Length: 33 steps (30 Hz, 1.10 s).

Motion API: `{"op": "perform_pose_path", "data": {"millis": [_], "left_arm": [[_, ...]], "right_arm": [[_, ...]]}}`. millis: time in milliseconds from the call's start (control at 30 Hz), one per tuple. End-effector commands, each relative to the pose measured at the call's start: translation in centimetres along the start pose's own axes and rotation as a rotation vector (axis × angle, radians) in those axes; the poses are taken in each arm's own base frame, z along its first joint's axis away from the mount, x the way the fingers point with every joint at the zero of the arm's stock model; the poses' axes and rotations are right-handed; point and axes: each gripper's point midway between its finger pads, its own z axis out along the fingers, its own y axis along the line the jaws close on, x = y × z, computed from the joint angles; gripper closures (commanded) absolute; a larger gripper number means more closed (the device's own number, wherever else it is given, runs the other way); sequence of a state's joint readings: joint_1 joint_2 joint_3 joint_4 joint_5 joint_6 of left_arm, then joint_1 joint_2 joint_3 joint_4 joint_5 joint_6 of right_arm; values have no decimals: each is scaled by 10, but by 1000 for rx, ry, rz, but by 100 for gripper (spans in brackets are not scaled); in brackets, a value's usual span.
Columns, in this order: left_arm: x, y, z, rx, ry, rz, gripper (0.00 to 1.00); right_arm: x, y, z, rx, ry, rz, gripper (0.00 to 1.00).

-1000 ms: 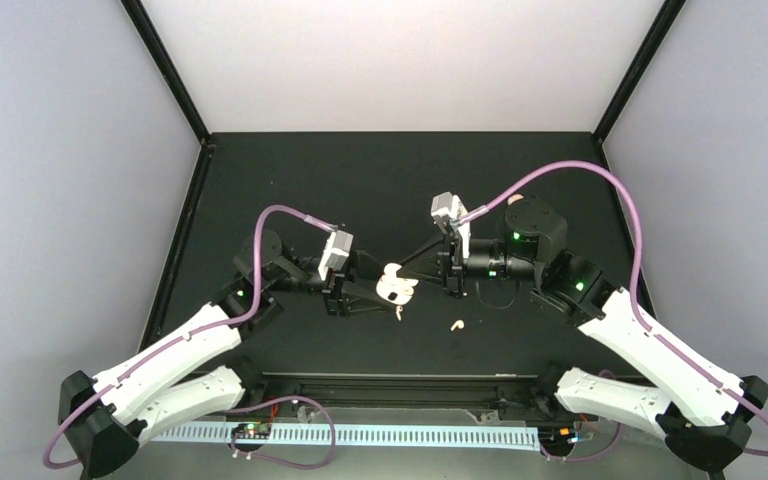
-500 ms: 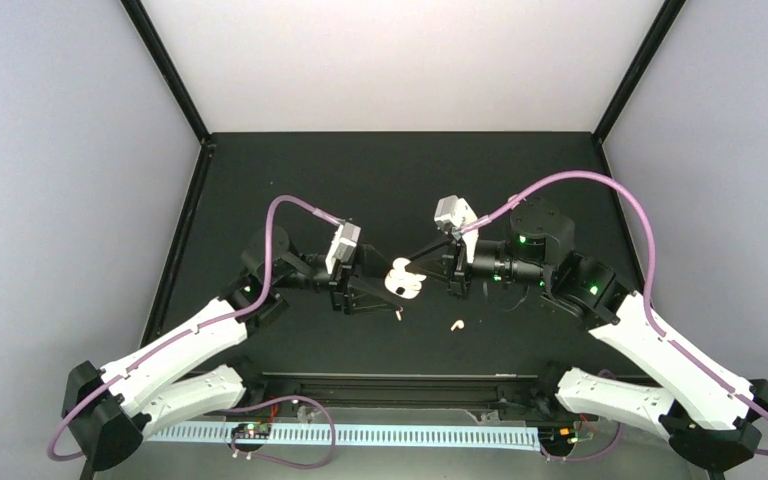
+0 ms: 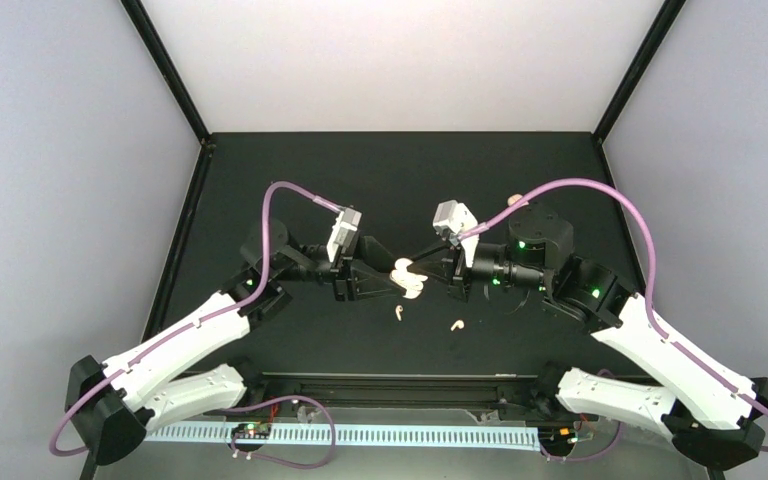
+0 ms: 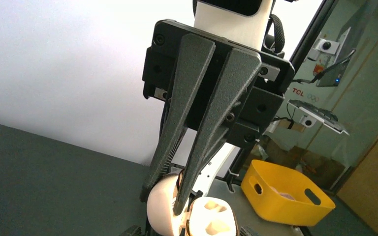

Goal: Insert the wireless bluetooth earbuds into the charging case
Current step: Adjust the charging case.

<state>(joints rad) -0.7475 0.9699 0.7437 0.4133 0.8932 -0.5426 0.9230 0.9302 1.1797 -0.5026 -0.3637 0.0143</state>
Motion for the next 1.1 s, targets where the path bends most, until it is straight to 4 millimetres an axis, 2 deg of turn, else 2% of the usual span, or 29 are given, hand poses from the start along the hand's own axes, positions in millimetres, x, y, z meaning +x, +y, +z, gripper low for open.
{"op": "perform_pose_path", "data": {"millis": [0, 167, 267, 367, 600, 867, 1067], "left_arm": [[-19, -6, 3, 16, -31, 7, 52], [-17, -7, 4, 32, -20, 5, 62], [-13, -4, 5, 30, -11, -6, 54], [-11, -3, 5, 33, -4, -13, 54], [-9, -5, 7, 50, 3, -13, 71], [-9, -6, 6, 56, 4, -5, 97], [-8, -9, 4, 58, -2, 25, 98]], "right_arm": [[-5, -1, -4, 26, -18, -34, 99], [-6, -2, -5, 31, -21, -36, 99], [-5, -2, -4, 34, -19, -36, 99], [-5, -2, -4, 32, -19, -35, 99], [-3, -1, -3, 27, -20, -32, 99], [-4, 2, -4, 13, -27, -27, 99], [-6, 6, -7, -7, -41, -18, 99]]}}
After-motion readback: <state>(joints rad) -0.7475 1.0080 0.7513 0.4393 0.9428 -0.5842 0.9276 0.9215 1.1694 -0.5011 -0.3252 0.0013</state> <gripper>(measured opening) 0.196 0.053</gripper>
